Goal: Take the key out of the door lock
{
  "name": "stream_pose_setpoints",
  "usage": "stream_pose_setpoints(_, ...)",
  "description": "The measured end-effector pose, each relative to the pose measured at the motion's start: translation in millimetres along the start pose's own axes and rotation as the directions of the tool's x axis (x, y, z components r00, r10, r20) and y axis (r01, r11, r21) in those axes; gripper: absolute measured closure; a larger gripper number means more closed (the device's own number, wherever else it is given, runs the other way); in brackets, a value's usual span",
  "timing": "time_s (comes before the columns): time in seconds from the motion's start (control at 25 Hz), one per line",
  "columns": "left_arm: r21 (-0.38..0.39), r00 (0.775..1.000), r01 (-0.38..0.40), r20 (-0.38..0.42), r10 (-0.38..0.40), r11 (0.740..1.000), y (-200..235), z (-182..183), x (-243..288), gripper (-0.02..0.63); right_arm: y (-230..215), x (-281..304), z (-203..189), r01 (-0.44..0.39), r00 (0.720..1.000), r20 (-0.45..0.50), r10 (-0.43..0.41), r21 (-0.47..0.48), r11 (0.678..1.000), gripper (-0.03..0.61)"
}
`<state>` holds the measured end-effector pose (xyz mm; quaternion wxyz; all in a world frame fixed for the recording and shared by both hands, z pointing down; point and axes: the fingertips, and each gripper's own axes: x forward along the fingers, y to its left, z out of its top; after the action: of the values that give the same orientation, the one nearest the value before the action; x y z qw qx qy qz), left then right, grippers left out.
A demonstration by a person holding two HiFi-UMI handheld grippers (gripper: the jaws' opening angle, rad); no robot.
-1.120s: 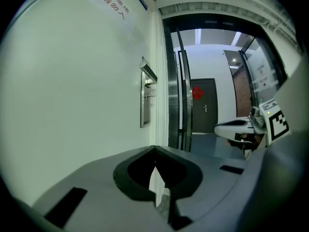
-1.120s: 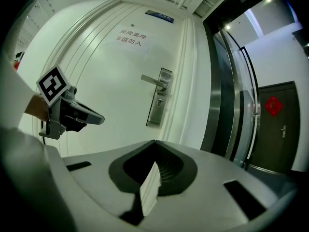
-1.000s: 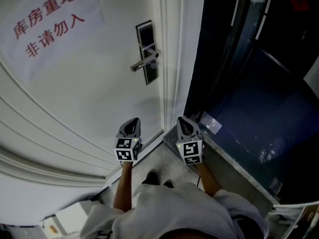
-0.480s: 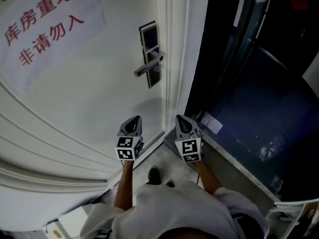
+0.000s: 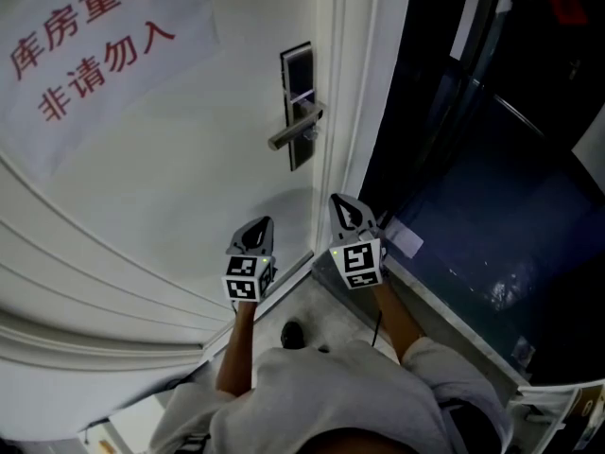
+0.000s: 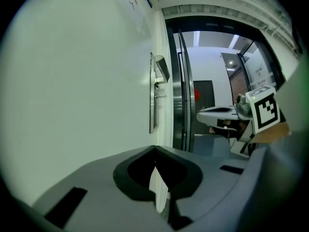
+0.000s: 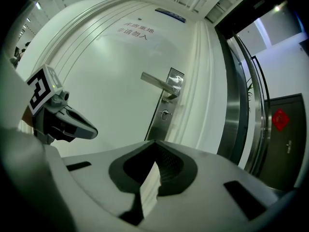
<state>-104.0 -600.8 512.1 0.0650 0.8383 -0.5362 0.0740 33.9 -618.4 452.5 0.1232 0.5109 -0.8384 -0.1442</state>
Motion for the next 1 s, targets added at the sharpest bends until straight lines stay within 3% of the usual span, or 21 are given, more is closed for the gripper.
stream_pose_setpoints(0.44,0.009,1.0,0.011,-0.015,-0.011,1.0,10,-4,-1,0.595,-29,43,53,0.02,0.998,0.07,-0.008,-0.17,0.985,0.554)
stream_pose_setpoints(0.68,0.017,1.0,0.017,-0.019,-0.017,1.0,8,-3,2,0.595,-37,63,66,0.015,0.998,0.058,0.006,-0.351,0.936,0.554)
stream_pose_setpoints(0.76,0.014,1.0,0.019,-0.021,-0.018,1.0,8,-4,2,0.595,-35,69,67,0.011,0.999,0.047,0.011,-0.438,0.899,0.554)
stream_pose_setpoints(0.84,0.011,1.0,0.02,-0.023,-0.019,1.0,8,-6,3,0.595,-33,74,66,0.009,0.999,0.032,0.01,-0.54,0.842,0.554)
stream_pose_setpoints(1.0,0.006,1.0,0.018,-0.025,-0.018,1.0,10,-8,3,0.595,-29,82,62,0.002,1.0,0.0,-0.004,-0.757,0.653,0.554)
